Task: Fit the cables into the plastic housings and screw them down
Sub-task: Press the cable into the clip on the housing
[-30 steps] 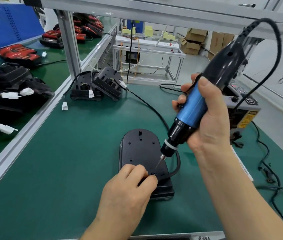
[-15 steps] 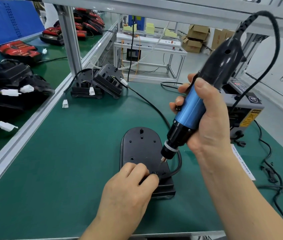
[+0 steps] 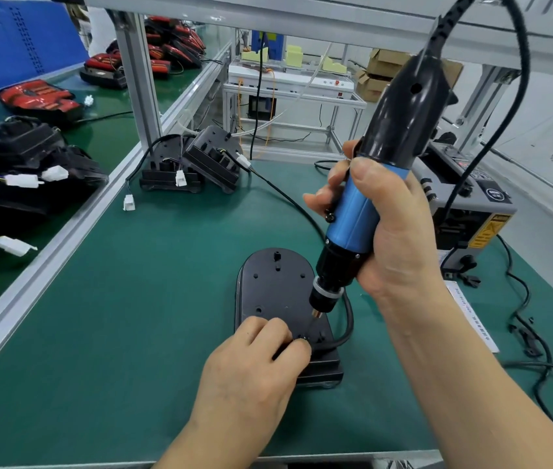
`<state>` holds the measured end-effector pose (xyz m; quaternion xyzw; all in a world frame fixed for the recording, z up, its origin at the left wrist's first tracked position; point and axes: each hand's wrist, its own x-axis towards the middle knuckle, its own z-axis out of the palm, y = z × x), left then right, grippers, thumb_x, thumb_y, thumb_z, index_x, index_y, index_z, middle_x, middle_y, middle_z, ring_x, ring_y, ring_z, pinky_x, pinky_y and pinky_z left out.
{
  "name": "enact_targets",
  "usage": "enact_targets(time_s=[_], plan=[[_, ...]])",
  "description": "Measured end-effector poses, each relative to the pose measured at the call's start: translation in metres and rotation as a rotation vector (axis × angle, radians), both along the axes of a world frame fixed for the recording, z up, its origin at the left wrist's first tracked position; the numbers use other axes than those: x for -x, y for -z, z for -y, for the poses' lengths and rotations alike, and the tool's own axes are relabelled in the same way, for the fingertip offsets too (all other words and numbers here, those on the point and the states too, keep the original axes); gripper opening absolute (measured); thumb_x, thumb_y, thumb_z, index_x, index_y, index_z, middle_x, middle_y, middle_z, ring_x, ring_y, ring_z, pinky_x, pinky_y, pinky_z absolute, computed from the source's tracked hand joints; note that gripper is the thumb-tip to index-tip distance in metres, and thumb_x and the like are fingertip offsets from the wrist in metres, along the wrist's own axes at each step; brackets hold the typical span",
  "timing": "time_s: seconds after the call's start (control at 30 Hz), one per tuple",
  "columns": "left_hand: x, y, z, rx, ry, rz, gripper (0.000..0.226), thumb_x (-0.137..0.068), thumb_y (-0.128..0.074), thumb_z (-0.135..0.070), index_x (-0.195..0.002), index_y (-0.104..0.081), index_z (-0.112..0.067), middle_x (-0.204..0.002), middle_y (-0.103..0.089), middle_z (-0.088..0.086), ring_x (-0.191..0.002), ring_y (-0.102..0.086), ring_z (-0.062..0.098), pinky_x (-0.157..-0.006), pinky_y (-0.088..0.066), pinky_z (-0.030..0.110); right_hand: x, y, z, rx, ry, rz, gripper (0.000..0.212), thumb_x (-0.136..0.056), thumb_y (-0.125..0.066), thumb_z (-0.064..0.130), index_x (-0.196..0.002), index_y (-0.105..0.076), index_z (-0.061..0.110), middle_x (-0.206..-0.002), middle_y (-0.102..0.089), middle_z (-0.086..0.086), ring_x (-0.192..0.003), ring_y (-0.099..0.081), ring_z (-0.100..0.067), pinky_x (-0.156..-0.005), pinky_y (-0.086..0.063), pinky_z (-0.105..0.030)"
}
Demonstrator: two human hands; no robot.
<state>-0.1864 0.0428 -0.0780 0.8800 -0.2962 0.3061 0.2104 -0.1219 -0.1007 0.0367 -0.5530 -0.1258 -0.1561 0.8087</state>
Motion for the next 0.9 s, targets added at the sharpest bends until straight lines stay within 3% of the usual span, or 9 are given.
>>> enact_targets(time_s=[0.23, 0.47, 0.9], plan=[[0.000, -0.001, 0.000, 0.007, -0.005, 0.017, 0.013, -0.071, -0.071, -0.005, -0.070, -0.068, -0.018, -0.069, -0.056, -0.002, -0.062, -0.053, 0.019, -0.043, -0.037, 0.022, -0.001, 0.003, 0.002, 0.082, 0.028, 0.046, 0.010, -0.067, -0.064, 0.029, -0.074, -0.071, 0.024, -0.083, -0.065, 0.002, -0.075, -0.068, -0.022, -0.094, -0.048, -0.047], [0.000, -0.001, 0.001, 0.002, -0.005, -0.011, 0.025, -0.059, -0.082, 0.001, -0.071, -0.068, -0.017, -0.069, -0.056, -0.002, -0.063, -0.054, 0.019, -0.043, -0.036, 0.022, 0.001, 0.002, -0.011, 0.137, -0.030, 0.088, 0.026, -0.071, -0.064, 0.025, -0.094, -0.061, 0.014, -0.068, -0.064, 0.002, -0.062, -0.063, -0.017, -0.085, -0.053, -0.032], [0.001, -0.003, 0.001, -0.008, -0.009, -0.029, 0.028, -0.056, -0.084, 0.001, -0.071, -0.068, -0.017, -0.069, -0.056, -0.002, -0.063, -0.055, 0.019, -0.046, -0.030, 0.020, 0.003, 0.003, -0.010, 0.150, -0.053, 0.102, 0.029, -0.073, -0.063, 0.026, -0.098, -0.061, 0.013, -0.072, -0.067, 0.002, -0.072, -0.067, -0.020, -0.088, -0.051, -0.038]])
